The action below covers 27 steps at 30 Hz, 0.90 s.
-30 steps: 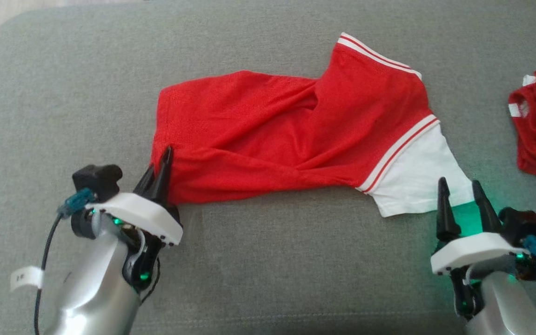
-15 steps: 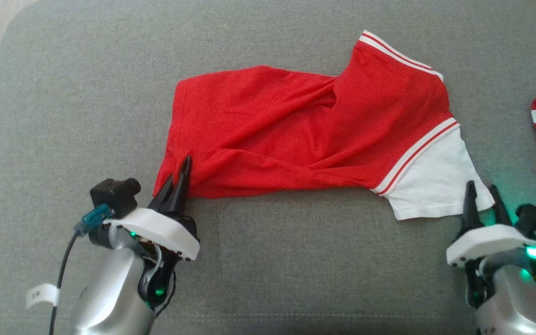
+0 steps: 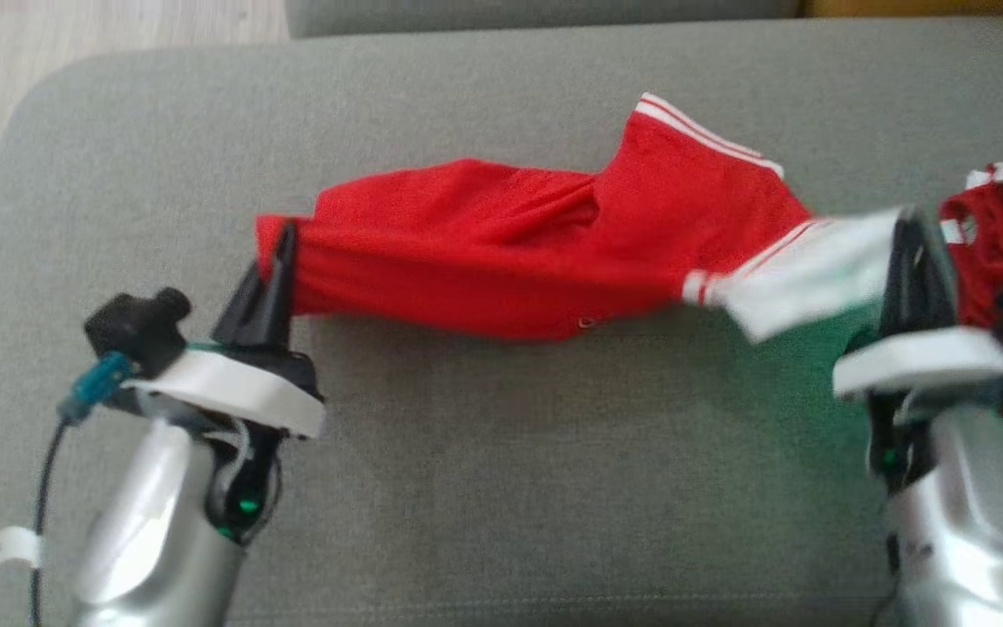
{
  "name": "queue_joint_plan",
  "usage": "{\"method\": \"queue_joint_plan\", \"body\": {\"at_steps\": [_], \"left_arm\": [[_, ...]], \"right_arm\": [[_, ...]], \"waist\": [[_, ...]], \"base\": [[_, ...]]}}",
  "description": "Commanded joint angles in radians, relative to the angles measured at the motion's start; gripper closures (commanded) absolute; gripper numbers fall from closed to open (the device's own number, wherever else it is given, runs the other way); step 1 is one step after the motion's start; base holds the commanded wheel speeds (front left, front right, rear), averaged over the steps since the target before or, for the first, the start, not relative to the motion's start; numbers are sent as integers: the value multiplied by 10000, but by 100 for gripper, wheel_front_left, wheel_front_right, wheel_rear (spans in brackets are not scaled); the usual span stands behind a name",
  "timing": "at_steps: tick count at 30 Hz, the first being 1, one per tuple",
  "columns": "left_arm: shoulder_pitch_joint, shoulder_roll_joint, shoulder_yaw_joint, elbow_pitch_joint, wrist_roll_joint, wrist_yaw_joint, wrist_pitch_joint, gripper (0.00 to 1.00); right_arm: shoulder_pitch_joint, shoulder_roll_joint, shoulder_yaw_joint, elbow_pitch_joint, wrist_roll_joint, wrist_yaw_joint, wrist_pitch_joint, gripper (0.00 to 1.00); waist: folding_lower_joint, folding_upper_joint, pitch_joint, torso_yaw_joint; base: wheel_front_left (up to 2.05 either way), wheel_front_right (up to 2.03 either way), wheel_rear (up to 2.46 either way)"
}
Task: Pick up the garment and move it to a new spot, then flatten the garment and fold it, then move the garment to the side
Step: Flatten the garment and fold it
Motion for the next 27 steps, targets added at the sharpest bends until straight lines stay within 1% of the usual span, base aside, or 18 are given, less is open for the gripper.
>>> {"method": "queue_joint_plan", "body": {"at_steps": [1, 5, 10, 13, 16, 19, 22, 23, 27], "left_arm": [[-609, 487, 512, -492, 137, -59, -122, 100], [-1328, 1023, 723, -780, 224, -59, -122, 100], [-2490, 1705, 991, -1172, 107, -59, -58, 100], [-3300, 2098, 1222, -1578, 166, 5, 220, 100], [-4172, 2348, 1359, -1848, 145, 48, 648, 100], [-4941, 2553, 1164, -1756, 298, 39, 1197, 100], [-5645, 2516, 885, -1384, 347, 21, 1505, 100], [-5645, 2516, 885, -1384, 347, 21, 1505, 100], [-6701, 2310, 509, -330, 530, 13, 1497, 100]], "right_arm": [[-791, -22, 277, -919, 173, 65, -67, 100], [-1661, -196, 393, -2327, 666, 65, 185, 100], [-2923, -685, 550, -4414, 1042, 65, 1107, 100], [-3814, -961, 565, -5381, 1115, 65, 1838, 100], [-4688, -1179, 436, -5870, 1057, 65, 2493, 100], [-5475, -1302, 298, -5729, 865, 65, 2899, 100], [-6189, -1356, 137, -4973, 537, 65, 2925, 100], [-6189, -1356, 137, -4973, 537, 65, 2925, 100], [-7275, -1374, -45, -3463, -153, 65, 2354, 100]], "waist": [[0, 0, -305, -148], [0, 0, -636, -308], [0, 0, -828, -421], [0, 0, -679, -421], [0, 0, -315, -296], [0, 0, 246, -167], [0, 0, 877, -30], [0, 0, 877, -30], [0, 0, 1653, 97]], "base": [[0, 0, 0], [0, 0, 0], [0, 0, 0], [0, 0, 0], [0, 0, 0], [0, 0, 0], [0, 0, 0], [0, 0, 0], [0, 0, 0]]}}
